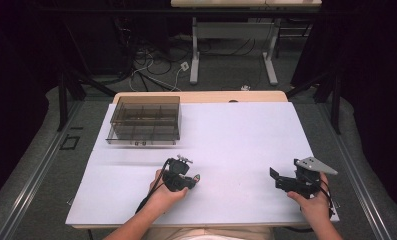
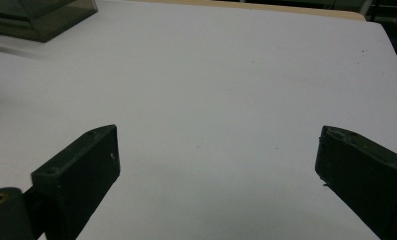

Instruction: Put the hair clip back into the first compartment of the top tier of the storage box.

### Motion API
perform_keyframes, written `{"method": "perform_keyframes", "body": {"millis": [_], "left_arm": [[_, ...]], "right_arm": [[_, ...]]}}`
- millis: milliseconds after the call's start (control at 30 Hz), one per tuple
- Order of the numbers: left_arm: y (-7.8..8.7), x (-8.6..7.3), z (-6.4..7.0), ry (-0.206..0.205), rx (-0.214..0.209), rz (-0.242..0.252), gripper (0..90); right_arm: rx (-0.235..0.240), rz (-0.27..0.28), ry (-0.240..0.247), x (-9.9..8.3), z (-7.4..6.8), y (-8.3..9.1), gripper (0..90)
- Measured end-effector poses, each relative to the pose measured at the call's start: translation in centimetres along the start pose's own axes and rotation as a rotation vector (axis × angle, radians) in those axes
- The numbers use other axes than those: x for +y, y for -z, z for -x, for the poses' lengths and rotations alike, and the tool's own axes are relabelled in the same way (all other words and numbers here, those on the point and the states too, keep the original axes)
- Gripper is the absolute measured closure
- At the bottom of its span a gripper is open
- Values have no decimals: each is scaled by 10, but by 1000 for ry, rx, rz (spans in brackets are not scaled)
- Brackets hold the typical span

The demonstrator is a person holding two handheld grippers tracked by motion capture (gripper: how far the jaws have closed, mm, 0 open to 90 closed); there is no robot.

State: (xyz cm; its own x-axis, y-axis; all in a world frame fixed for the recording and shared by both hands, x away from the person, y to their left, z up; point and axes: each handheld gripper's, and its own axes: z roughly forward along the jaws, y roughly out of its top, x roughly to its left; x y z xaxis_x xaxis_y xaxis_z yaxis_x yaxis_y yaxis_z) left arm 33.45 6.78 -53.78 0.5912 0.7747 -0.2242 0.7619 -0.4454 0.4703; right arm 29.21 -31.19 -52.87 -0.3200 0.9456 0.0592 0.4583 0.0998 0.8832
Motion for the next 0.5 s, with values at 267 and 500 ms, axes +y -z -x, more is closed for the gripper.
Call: {"method": "perform_keyframes", "body": {"millis": [267, 500], "left_arm": [[2, 0, 0, 14, -12, 14, 775], [3, 1, 0, 14, -16, 19, 775]], "right_arm": [[0, 1, -1, 0, 0, 0, 39], [0, 0, -1, 0, 0, 0, 39]]}}
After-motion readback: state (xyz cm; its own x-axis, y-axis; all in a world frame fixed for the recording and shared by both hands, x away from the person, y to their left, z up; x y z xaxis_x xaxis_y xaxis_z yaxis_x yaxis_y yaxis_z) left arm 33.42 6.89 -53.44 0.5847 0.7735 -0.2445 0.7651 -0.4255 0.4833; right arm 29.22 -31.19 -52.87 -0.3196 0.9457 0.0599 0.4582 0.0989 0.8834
